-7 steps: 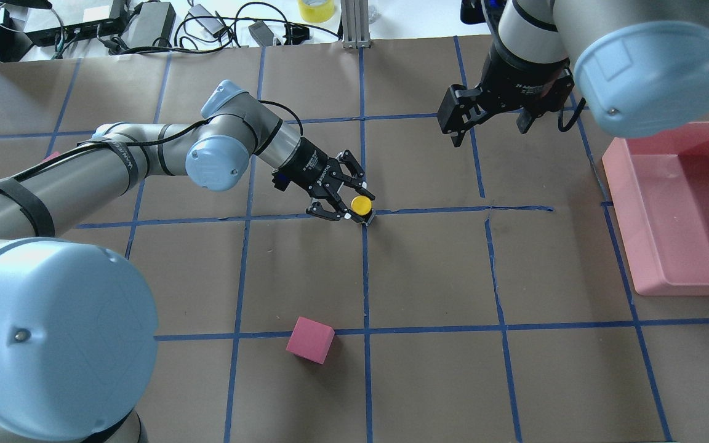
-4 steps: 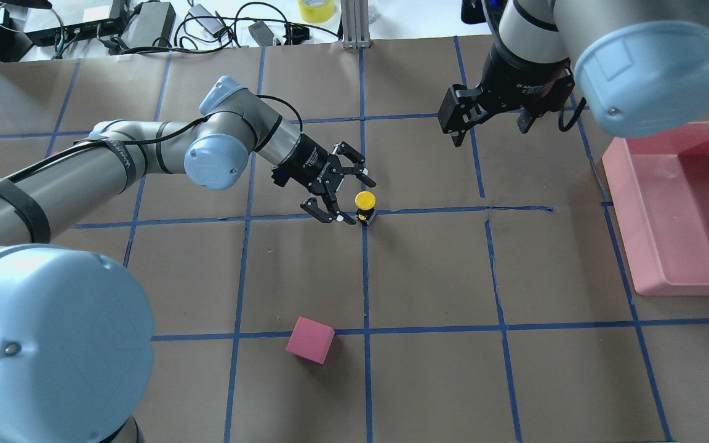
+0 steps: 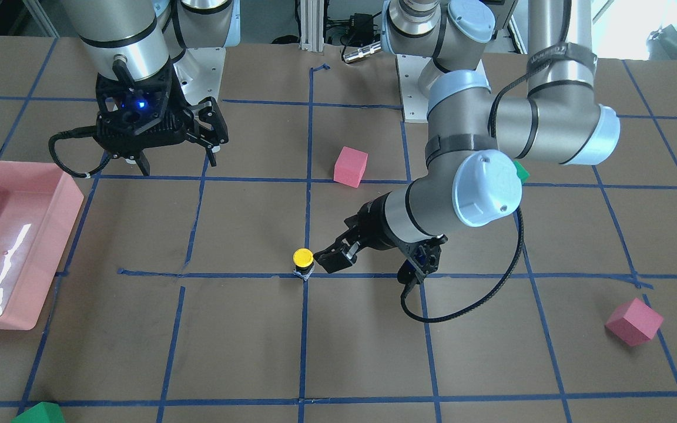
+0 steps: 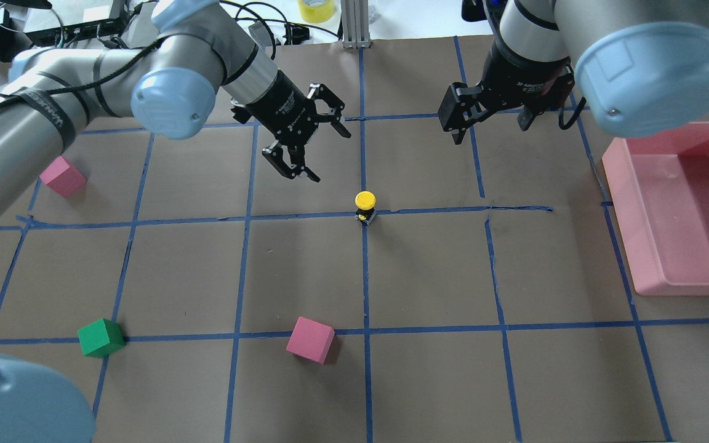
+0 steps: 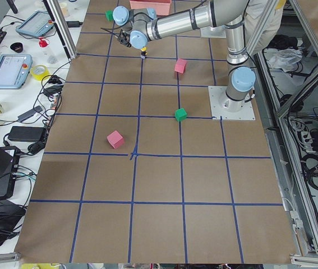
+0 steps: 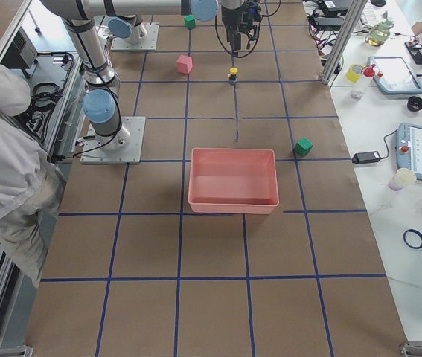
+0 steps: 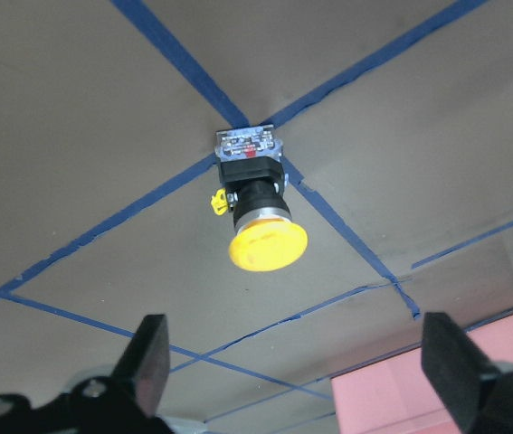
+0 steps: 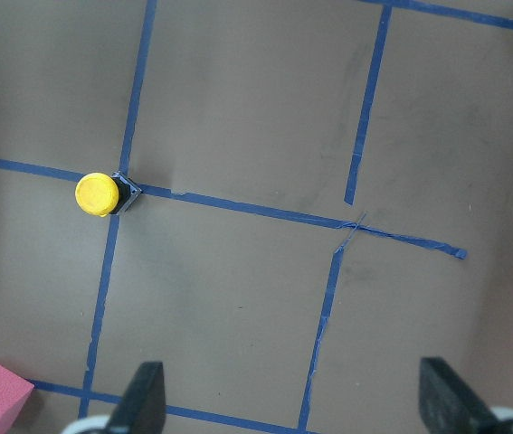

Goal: Align button upright

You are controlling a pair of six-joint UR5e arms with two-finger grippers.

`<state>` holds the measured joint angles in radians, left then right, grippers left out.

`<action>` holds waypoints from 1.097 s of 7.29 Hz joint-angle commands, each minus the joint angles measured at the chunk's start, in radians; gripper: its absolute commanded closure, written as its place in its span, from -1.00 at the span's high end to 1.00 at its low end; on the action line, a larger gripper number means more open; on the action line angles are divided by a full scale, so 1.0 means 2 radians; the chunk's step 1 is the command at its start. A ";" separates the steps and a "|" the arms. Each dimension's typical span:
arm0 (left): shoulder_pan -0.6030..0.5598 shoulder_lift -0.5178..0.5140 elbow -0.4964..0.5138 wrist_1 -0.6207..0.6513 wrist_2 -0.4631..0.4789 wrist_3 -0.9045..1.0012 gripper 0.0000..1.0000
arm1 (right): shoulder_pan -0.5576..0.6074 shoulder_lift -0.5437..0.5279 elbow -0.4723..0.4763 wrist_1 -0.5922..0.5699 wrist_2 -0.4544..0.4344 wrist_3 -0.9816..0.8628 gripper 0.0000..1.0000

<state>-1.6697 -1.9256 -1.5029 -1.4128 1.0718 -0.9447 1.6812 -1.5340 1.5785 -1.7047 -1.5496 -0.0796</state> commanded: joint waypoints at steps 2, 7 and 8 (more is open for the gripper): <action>-0.002 0.109 0.020 -0.070 0.120 0.073 0.98 | 0.000 0.000 0.000 0.000 -0.001 0.001 1.00; 0.000 0.209 -0.026 -0.063 0.322 0.389 1.00 | -0.002 0.000 0.000 0.000 0.000 0.000 1.00; 0.003 0.210 -0.026 -0.058 0.325 0.443 1.00 | -0.002 0.000 0.000 0.000 0.000 0.001 1.00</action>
<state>-1.6693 -1.5187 -1.5464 -1.5369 1.6544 -0.2074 1.6774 -1.5340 1.5785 -1.7043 -1.5491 -0.0793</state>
